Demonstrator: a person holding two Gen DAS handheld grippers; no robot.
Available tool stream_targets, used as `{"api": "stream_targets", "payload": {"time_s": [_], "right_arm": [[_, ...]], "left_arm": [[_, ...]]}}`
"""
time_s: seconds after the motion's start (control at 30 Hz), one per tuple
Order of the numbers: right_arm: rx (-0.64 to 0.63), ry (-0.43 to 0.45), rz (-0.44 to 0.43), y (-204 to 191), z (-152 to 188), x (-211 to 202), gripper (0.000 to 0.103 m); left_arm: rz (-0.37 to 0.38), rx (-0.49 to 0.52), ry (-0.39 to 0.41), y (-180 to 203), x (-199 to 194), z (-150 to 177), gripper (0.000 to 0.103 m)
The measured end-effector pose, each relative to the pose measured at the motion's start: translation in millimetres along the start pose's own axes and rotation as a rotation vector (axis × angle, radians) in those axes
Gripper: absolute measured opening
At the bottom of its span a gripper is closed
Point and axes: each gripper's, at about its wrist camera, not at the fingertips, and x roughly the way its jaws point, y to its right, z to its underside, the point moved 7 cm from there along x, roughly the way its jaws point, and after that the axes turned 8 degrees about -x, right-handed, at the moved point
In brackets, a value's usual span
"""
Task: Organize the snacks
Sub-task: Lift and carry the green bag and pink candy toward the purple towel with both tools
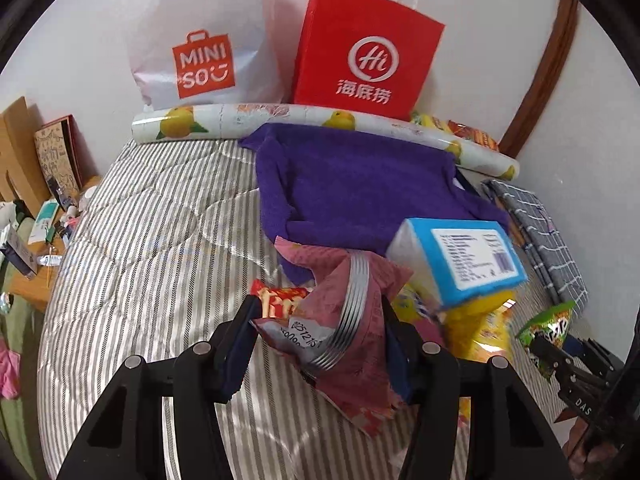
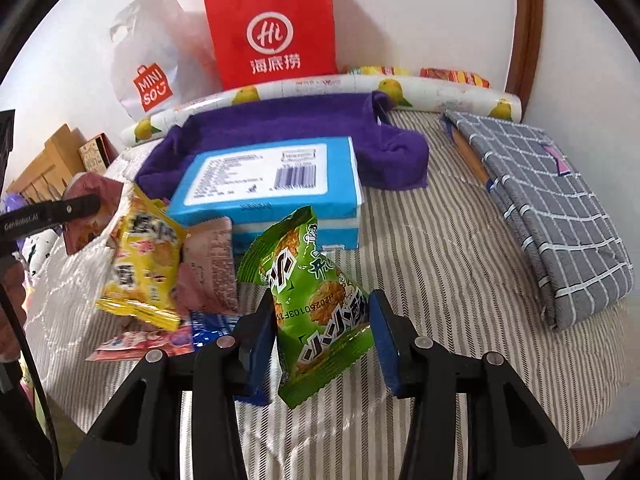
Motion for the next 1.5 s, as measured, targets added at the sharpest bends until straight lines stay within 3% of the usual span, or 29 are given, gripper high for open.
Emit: {"api": "stream_targets", "payload": {"time_s": [0.2, 0.63, 1.03, 1.5], "right_arm": [[0.01, 0.04, 0.011, 1.1, -9.9, -27.4, 0.045], [0.047, 0.131, 0.027, 20.6, -36.4, -75.6, 0.045], [0.05, 0.164, 0.026, 28.1, -59.6, -84.7, 0.045], [0.053, 0.188, -0.004, 28.0, -91.1, -74.0, 0.045]], "left_arm": [[0.006, 0.017, 0.017, 20.5, -24.5, 2.9, 0.054], [0.091, 0.066, 0.058, 77.7, -53.4, -11.1, 0.054], [0.13, 0.092, 0.054, 107.8, -49.8, -25.4, 0.054], [0.128, 0.1, 0.054, 111.7, -39.5, -49.3, 0.054]]}}
